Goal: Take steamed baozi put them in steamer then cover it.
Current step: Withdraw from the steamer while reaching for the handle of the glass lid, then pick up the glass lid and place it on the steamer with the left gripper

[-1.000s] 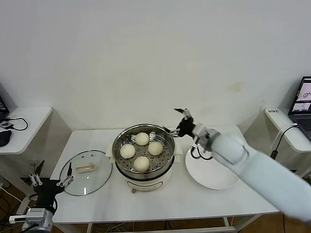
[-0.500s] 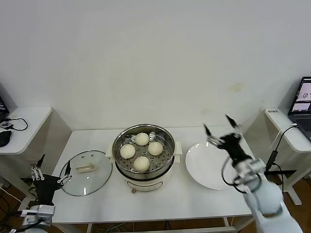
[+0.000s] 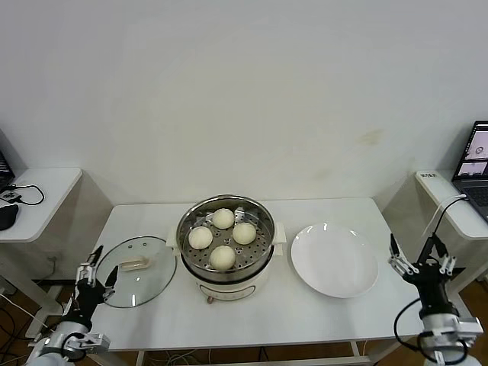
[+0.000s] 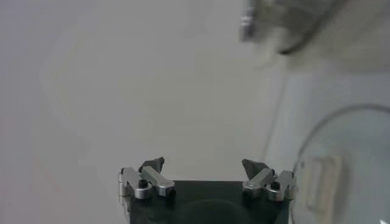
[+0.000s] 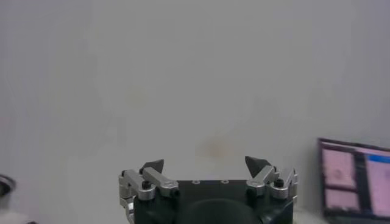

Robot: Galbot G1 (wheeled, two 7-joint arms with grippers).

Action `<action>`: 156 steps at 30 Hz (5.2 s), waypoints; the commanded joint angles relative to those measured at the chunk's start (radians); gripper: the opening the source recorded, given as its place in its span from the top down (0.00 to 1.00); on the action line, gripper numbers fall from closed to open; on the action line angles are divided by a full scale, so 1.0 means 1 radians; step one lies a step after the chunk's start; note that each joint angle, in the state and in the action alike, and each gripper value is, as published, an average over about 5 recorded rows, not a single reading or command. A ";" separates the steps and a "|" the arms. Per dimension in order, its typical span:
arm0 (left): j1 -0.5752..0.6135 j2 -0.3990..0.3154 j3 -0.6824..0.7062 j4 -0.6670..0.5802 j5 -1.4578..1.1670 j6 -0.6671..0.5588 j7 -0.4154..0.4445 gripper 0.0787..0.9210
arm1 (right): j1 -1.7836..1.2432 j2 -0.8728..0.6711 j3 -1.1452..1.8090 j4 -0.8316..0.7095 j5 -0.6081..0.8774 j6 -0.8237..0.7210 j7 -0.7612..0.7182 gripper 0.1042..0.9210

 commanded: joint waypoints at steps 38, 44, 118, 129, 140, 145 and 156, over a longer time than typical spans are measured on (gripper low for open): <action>-0.390 -0.032 0.178 0.422 0.221 -0.031 0.068 0.12 | -0.117 0.135 0.068 0.032 -0.058 0.040 -0.016 0.12; -0.409 -0.033 0.179 0.456 0.218 -0.031 0.069 0.12 | -0.118 0.137 0.064 0.028 -0.063 0.043 -0.017 0.12; -0.231 0.004 0.004 0.072 0.020 0.043 0.055 0.92 | -0.137 0.118 0.010 0.018 -0.090 0.077 -0.028 0.12; -0.213 0.074 -0.043 -0.083 -0.012 0.127 0.165 0.92 | -0.137 0.098 0.003 0.008 -0.089 0.084 -0.030 0.12; -0.283 0.095 0.160 -0.190 0.039 0.231 0.246 0.92 | -0.133 0.099 -0.011 -0.001 -0.122 0.095 -0.030 0.12; -0.344 0.036 0.279 -0.195 0.141 0.278 0.290 0.92 | -0.130 0.106 -0.035 0.000 -0.175 0.100 -0.023 0.12; -0.438 -0.184 0.425 -0.177 0.334 0.330 0.372 0.92 | -0.112 0.111 -0.093 -0.017 -0.261 0.104 -0.014 0.12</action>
